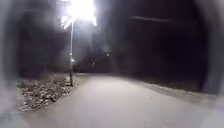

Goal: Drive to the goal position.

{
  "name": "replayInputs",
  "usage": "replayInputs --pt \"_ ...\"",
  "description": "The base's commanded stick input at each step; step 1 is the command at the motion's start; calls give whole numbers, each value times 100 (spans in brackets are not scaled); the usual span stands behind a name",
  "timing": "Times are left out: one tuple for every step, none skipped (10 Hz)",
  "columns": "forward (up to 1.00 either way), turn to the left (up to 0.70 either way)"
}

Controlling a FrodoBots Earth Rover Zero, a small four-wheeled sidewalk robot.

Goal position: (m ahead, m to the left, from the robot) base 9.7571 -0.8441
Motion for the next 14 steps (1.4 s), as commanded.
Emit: replayInputs --pt "70 26" --pt "70 6" --pt "70 0" --pt "70 0" --pt "70 0" --pt "70 0" --pt "70 0" --pt "70 0" --pt "70 0" --pt "70 0" --pt "70 0" --pt "70 0" --pt "70 0" --pt "70 0"
